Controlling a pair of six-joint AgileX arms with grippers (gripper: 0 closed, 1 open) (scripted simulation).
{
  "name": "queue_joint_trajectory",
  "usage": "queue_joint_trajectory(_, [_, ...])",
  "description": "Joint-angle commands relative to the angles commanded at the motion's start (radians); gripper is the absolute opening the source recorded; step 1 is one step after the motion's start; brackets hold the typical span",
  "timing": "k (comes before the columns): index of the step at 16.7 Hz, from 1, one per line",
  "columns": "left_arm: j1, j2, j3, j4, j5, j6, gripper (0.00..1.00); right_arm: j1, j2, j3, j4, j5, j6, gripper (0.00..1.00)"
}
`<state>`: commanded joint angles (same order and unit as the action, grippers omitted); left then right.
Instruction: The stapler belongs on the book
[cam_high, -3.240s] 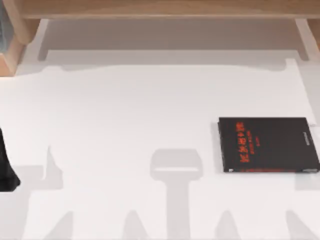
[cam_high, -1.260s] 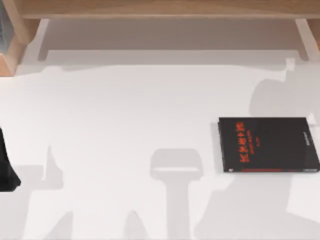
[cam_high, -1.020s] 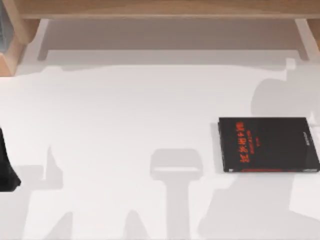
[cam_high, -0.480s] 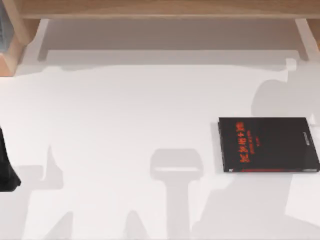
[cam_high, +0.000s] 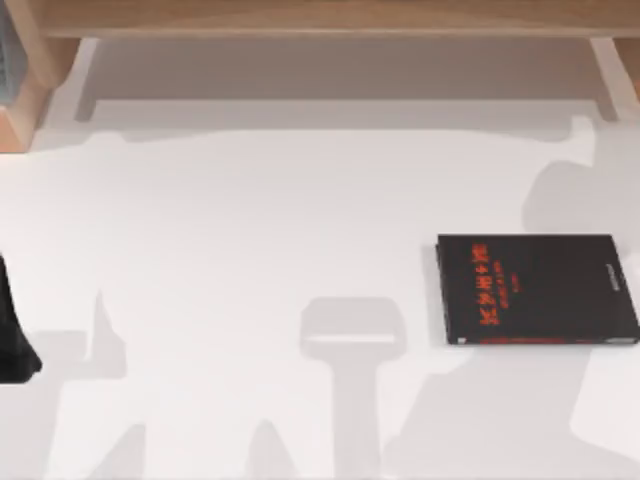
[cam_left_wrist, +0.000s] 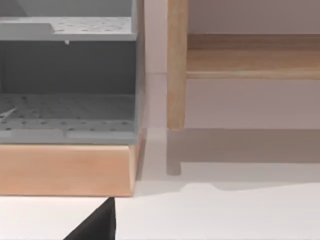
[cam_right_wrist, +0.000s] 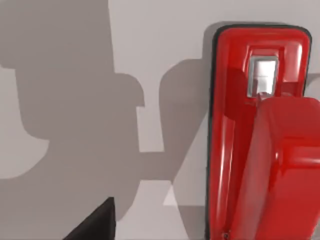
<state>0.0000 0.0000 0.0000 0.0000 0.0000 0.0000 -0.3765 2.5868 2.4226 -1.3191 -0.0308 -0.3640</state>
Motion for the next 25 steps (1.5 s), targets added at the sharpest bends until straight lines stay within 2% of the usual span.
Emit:
queue_joint_trajectory(11, [0.0, 0.0, 0.0, 0.0, 0.0, 0.0, 1.0, 0.007, 0.038, -0.02, 0.063, 0.001, 0.01, 1.0])
queue_joint_trajectory(24, [0.0, 0.0, 0.0, 0.0, 0.0, 0.0, 1.0, 0.007, 0.038, -0.02, 0.063, 0.001, 0.01, 0.02])
queue_joint_trajectory(25, [0.0, 0.0, 0.0, 0.0, 0.0, 0.0, 1.0, 0.007, 0.038, -0.02, 0.063, 0.001, 0.01, 0.0])
